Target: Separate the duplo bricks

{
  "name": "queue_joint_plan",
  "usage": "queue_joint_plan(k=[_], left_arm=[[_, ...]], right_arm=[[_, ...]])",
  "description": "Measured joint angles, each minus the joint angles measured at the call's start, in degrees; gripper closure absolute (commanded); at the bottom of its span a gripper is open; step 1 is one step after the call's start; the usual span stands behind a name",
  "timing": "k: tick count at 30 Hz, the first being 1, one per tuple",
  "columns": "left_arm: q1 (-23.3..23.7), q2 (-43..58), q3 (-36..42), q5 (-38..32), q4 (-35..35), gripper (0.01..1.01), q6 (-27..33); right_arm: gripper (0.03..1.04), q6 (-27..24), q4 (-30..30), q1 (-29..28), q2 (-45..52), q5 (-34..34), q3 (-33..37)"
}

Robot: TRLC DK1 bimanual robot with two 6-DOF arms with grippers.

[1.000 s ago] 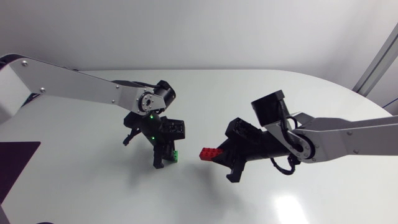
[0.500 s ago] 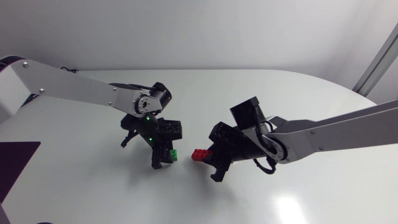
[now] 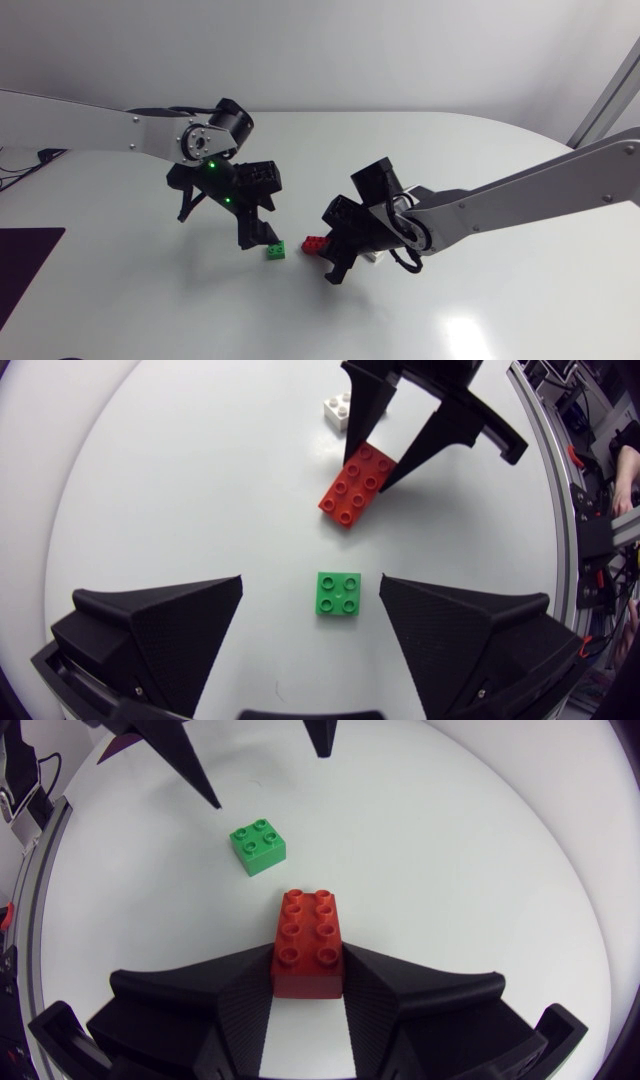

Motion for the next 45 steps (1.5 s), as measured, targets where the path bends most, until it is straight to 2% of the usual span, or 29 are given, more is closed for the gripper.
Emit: queue_joint_plan(k=[3, 8, 12, 13, 20, 23, 24, 33, 39, 45], left_arm=[[0.50, -1.64, -0.04, 0.42, 0.44, 0.048, -1.40], [0.81, -3.91, -1.36, 1.01, 1.40, 0.048, -2.80], [0.81, -4.83, -2.34, 1.09, 2.03, 0.048, -4.04], [0.81, -4.98, -2.47, 1.09, 2.21, 0.048, -4.24], [0.96, -5.75, -2.82, 1.27, 2.89, 0.048, -5.99], [1.18, -7.15, -3.34, 1.27, 3.37, 0.048, -6.86], [1.18, -7.72, -3.52, 1.27, 3.48, 0.048, -7.13], [2.21, -14.73, -3.85, 1.27, 4.37, 0.048, -11.78], [4.46, -21.05, -5.99, 0.42, 9.62, 0.048, -16.09], [4.42, -27.54, -9.25, -1.57, 11.63, 0.048, -20.09]], right_arm=[[0.81, -0.02, 0.11, -0.04, 0.57, -0.02, 0.52], [0.63, -0.04, 0.63, -0.33, 0.76, -0.17, 0.52], [0.37, -0.04, 0.63, -0.57, 0.76, -0.09, 0.42], [0.33, -0.07, 0.59, -0.61, 0.76, 0.00, 0.33], [0.25, -0.07, 0.46, -0.81, 0.74, 0.42, -0.26], [0.15, -0.09, 0.42, -1.03, -0.13, 1.07, -1.49], [0.06, -0.15, 0.39, -1.09, -0.76, 1.92, -2.05], [0.06, -0.55, 0.74, -1.88, -13.90, 9.66, -7.50], [0.06, -0.72, 0.79, -4.83, -23.56, 14.12, -9.14], [0.06, 0.22, -3.15, -6.36, -29.14, 17.29, -9.73]])
